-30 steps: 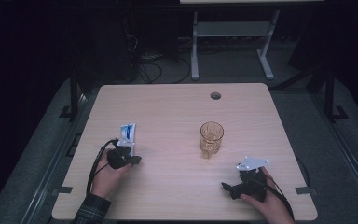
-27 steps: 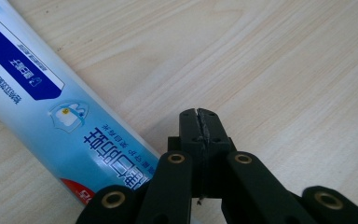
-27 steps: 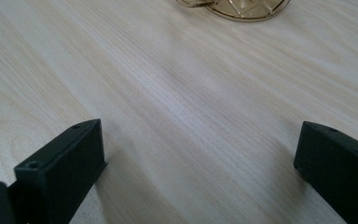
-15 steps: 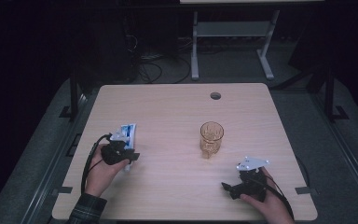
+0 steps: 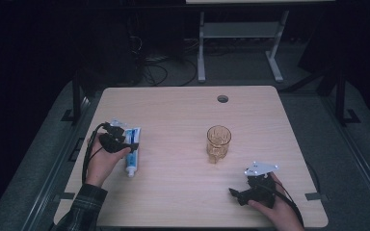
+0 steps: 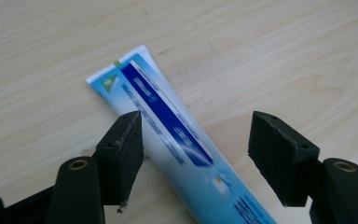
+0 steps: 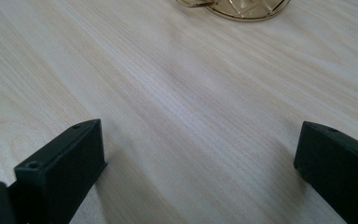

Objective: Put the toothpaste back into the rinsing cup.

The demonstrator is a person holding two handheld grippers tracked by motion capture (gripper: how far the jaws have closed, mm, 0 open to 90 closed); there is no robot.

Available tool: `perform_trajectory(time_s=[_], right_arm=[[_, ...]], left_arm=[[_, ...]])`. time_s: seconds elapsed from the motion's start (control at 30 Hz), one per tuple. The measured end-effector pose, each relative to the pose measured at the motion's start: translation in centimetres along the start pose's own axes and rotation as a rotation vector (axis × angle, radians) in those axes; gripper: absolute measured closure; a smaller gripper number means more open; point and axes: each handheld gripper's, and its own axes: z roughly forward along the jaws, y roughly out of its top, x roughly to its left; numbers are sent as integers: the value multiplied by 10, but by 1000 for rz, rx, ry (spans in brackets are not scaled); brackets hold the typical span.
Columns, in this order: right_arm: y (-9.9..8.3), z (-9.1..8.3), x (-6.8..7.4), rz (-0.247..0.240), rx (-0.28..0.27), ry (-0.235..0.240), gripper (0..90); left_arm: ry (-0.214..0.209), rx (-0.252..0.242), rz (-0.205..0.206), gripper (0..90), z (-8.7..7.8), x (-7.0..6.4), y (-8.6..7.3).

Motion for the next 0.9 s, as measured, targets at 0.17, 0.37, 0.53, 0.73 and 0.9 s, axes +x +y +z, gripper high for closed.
perform_trajectory(time_s=[0.17,0.37,0.53,0.73,0.9], right_arm=[[0,0,0,-1,-1,0,10],[0,0,0,-1,-1,0,10],[0,0,0,-1,0,0,9],[0,0,0,0,-1,0,9],[0,0,0,-1,-1,0,9]], left_arm=[[16,12,-32,313,9,9,10],[30,26,-75,286,20,16,18],[41,65,-119,281,36,25,23],[40,110,-152,281,53,30,21],[42,131,-159,281,62,30,20]])
